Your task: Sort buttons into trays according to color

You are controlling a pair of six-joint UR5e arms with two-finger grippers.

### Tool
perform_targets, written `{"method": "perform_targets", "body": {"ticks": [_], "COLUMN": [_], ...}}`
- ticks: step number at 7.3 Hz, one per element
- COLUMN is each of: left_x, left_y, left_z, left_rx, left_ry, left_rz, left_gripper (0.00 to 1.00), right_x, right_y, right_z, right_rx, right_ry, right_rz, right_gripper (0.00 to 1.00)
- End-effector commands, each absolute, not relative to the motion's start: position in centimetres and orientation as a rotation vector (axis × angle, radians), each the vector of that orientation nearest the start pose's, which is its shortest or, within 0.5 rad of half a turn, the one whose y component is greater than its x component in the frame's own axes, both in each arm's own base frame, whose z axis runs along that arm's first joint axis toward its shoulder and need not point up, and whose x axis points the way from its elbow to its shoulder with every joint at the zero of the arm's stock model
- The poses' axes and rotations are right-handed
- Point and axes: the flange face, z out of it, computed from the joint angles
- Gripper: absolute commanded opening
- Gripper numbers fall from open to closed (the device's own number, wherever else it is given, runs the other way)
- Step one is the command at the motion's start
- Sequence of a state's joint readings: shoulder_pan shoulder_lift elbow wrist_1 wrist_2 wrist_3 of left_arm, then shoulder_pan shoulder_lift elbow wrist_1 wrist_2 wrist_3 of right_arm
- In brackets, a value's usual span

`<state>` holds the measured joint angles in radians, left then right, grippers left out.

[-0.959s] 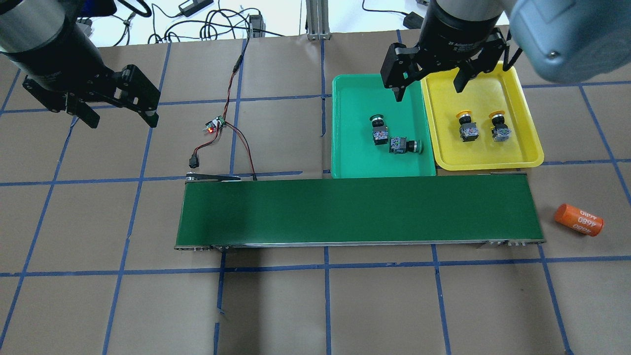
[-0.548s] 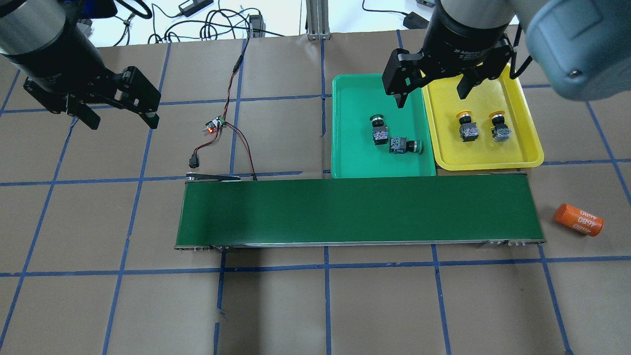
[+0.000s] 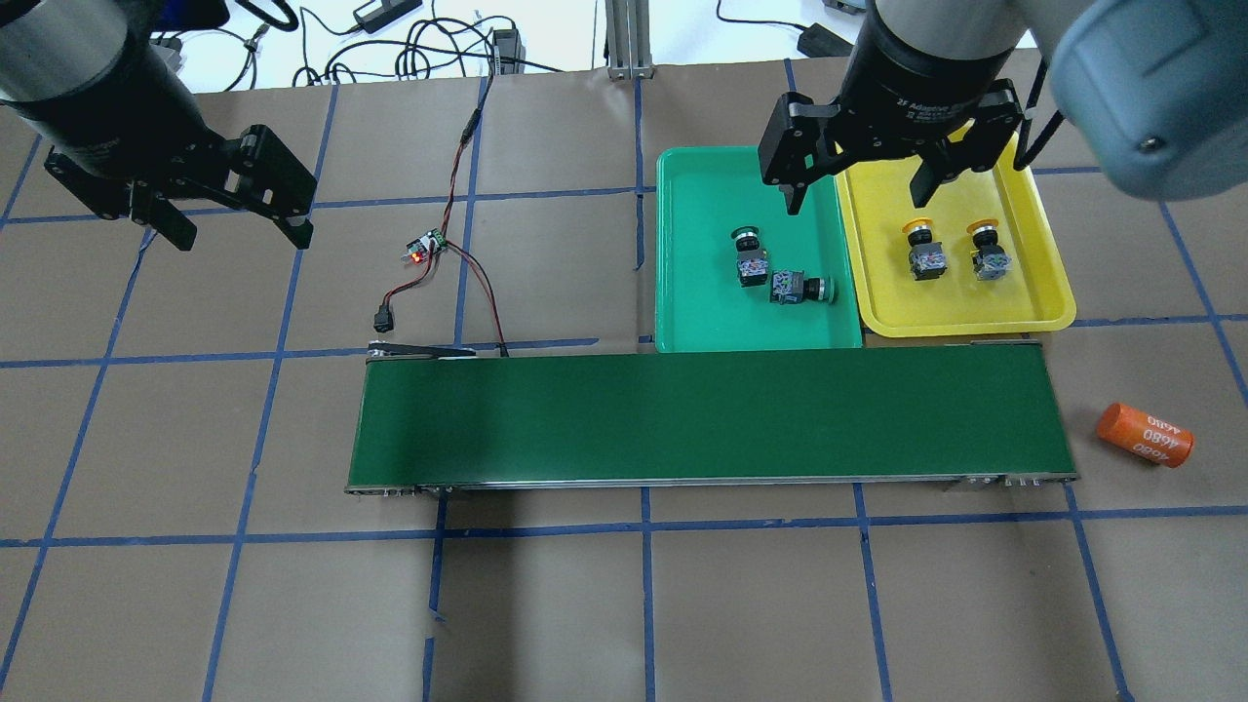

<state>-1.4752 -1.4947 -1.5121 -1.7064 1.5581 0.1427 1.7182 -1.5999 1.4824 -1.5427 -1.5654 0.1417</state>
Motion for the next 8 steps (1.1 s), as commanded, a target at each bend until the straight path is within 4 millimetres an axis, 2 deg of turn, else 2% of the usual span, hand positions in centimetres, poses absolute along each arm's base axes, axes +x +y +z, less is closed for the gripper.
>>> {"method": "perform_targets", "body": {"ticks": [1, 8], "left_x": [-8.98, -9.07], "left_y": [-46.78, -46.57], "left_z": [53.88, 53.79], "left_rx": [0.073, 0.075], "left_ry": [3.153, 3.153], "left_rz": [0.0, 0.002], "left_gripper": [1.0, 1.0], "right_x": [20.45, 20.5], "right_y": [-45.72, -45.55], "right_z": [54.47, 54.58], "right_rx": [0.028, 0.009], "right_ry": [3.118, 3.118], "right_rz": [-0.15, -0.15], "right_gripper": [1.0, 1.0]}}
